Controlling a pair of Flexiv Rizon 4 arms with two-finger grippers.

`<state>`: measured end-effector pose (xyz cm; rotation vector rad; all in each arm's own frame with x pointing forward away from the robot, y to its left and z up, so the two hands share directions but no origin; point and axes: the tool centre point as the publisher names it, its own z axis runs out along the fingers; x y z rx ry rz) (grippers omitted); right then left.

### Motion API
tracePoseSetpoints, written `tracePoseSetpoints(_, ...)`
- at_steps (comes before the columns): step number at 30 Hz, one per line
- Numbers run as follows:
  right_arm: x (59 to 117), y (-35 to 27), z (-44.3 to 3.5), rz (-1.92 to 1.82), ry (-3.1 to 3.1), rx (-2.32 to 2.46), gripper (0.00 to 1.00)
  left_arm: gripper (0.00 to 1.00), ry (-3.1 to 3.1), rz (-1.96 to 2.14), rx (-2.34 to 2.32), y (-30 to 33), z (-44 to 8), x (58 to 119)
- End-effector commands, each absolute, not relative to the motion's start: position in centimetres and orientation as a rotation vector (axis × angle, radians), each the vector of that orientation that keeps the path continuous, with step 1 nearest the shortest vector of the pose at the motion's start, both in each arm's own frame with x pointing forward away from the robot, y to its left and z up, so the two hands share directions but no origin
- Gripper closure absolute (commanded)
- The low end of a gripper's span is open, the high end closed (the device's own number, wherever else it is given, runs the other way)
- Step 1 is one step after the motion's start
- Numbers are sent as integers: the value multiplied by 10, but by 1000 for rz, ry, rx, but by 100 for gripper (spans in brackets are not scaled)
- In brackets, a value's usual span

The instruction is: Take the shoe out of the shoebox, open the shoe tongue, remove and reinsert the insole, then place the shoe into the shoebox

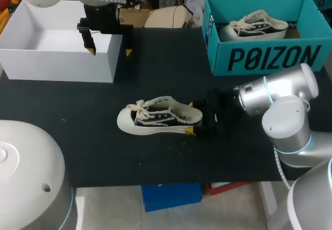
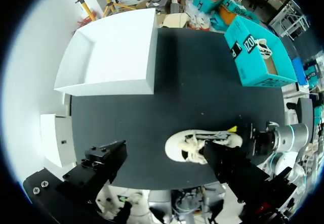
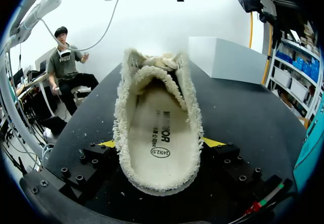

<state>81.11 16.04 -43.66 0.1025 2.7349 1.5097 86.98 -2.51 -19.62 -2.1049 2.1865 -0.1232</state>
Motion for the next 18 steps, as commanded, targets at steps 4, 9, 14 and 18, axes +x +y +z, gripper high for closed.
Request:
tracePoseSetpoints(4, 811, 162, -437, 1508, 2738, 103, 100, 0, 2211, -169, -2100, -32, -197, 888)
tracePoseSetpoints(9, 811, 162, -437, 1508, 2738, 103, 100, 0, 2274, -173, -2091, -68, -207, 892)
tracePoseSetpoints(14, 811, 162, -437, 1508, 2738, 103, 100, 0, 2280, -75, -2146, -93, -220, 882)
tracePoseSetpoints(18, 811, 162, -437, 1508, 2738, 103, 100, 0, 2262, -1, -2172, -106, -226, 863)
